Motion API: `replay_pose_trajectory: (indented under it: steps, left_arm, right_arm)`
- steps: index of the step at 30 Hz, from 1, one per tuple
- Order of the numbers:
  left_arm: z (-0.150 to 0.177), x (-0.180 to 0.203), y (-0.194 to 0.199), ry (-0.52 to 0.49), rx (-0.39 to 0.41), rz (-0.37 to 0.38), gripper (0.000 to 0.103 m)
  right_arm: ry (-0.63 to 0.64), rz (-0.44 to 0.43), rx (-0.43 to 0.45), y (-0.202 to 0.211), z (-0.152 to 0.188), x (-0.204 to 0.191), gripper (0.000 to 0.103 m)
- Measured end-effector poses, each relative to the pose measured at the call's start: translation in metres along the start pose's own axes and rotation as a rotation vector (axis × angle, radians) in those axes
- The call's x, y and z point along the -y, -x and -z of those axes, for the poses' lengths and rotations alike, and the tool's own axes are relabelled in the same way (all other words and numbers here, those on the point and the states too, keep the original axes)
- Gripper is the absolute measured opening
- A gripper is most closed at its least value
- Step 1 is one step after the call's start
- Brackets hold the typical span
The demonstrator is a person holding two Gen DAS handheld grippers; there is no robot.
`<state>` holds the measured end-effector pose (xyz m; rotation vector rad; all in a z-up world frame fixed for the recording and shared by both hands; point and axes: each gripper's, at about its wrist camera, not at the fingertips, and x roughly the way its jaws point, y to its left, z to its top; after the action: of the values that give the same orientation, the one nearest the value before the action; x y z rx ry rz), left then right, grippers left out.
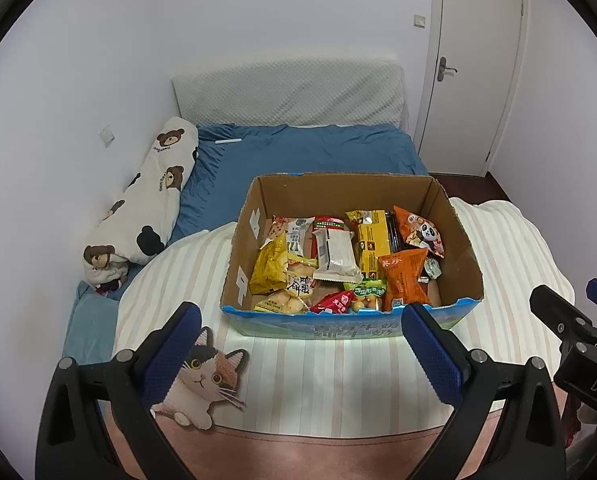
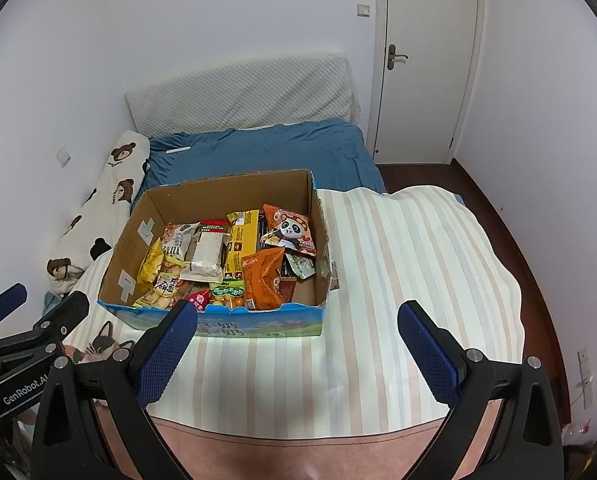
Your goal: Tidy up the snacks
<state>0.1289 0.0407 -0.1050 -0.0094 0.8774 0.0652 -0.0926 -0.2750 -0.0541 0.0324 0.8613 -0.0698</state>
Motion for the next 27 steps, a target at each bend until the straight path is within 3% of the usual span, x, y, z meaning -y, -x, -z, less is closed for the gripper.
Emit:
replay_pose_trajectory:
  steps: [27]
  left_arm:
    - [-0.0014,0.0052,0.0046,-0.016,0.004,0.010,0.103]
  right_arm:
    - [-0.002,-0.004,0.009,0.0094,-0.0031,0.0017,0.102]
